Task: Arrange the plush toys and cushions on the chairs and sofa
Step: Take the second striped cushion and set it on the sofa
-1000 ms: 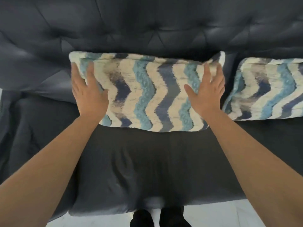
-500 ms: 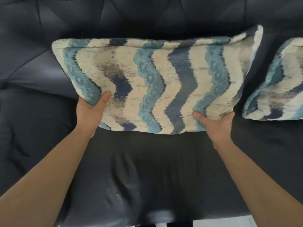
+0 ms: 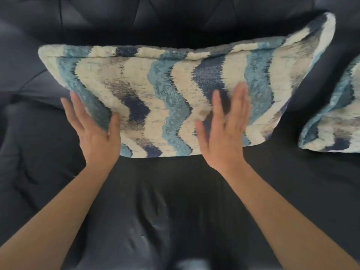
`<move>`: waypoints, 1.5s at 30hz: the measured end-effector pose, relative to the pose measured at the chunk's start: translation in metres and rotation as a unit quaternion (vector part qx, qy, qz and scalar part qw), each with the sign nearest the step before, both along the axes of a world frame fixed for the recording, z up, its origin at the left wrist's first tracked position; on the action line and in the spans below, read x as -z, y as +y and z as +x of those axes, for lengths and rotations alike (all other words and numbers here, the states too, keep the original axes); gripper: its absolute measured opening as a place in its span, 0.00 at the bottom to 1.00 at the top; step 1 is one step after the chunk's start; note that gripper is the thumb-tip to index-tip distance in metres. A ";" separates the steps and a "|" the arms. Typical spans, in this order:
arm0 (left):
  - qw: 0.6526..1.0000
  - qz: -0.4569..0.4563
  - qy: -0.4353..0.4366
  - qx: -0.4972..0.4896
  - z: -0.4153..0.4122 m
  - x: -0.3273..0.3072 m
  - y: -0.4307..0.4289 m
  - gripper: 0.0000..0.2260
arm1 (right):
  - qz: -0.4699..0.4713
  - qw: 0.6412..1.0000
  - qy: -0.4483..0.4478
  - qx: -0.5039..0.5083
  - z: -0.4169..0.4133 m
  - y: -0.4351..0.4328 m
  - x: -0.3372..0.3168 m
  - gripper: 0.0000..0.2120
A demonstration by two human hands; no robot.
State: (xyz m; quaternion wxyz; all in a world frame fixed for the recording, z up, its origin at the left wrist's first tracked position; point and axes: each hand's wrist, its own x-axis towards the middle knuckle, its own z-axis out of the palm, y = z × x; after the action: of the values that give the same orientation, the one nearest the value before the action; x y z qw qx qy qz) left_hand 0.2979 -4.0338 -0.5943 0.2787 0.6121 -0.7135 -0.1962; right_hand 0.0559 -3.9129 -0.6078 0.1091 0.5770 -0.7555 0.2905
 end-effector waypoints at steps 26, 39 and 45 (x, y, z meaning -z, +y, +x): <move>0.935 -0.234 -0.220 0.152 -0.029 0.086 0.044 0.35 | 0.033 0.979 0.186 -0.081 -0.004 0.004 0.090 0.31; 0.945 -0.194 -0.244 0.101 0.004 0.147 0.013 0.39 | 0.088 0.974 0.160 0.132 -0.144 0.073 0.115 0.43; 0.940 0.089 0.186 -0.273 -0.034 0.116 0.065 0.38 | -0.012 0.931 -0.299 0.207 -0.038 0.057 0.117 0.52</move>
State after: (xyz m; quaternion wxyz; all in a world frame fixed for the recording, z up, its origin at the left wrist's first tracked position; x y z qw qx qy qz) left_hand 0.2643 -3.9685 -0.7105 0.3940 0.7583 -0.4339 -0.2855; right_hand 0.0177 -3.8560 -0.7253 -0.0572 0.2924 -0.8523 0.4298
